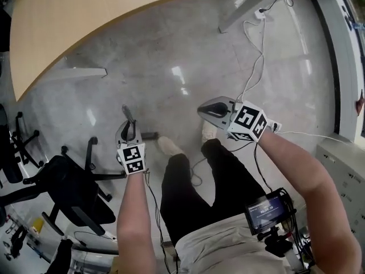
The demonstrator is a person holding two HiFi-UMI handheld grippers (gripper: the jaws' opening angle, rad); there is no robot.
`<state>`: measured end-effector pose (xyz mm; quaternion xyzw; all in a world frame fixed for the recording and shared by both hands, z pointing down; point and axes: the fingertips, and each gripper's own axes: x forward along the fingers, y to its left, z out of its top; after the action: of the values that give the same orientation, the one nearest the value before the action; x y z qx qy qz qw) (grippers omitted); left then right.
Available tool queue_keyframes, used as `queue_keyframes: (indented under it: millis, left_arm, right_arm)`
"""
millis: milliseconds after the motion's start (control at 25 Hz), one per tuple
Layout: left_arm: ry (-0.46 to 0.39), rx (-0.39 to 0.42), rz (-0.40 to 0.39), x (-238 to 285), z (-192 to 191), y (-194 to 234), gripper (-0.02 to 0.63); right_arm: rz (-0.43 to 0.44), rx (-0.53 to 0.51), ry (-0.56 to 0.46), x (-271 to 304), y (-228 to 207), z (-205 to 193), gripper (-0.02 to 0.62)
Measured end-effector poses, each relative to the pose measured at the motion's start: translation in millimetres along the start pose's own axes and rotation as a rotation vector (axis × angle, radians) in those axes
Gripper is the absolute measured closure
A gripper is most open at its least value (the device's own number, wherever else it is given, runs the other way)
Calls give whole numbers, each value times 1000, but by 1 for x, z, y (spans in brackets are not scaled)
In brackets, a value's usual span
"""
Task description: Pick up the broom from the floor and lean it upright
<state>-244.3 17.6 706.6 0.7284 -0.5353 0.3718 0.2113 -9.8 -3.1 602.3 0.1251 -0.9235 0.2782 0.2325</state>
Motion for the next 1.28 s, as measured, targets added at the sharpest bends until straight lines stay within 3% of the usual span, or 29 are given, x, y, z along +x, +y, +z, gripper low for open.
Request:
queue_keyframes:
  millis: [160, 440, 880, 1040, 1280]
  left_arm:
    - [-14, -116, 60, -10, 7, -2, 531]
    - [-41, -294, 147, 21, 63, -10, 531]
    - [-80, -292, 180, 83, 135, 7, 531]
    - [-100, -255, 197, 84, 150, 15, 531]
    - [-126, -311, 255, 83, 154, 40, 531]
  right_arm:
    - [27, -24, -11, 2, 7, 23, 577]
    - [68, -69, 7, -20, -10, 42, 577]
    - [38, -33, 51, -36, -34, 17, 577]
    - [18, -18, 52, -42, -41, 14, 577]
    - [1, -9, 54, -42, -45, 14, 577]
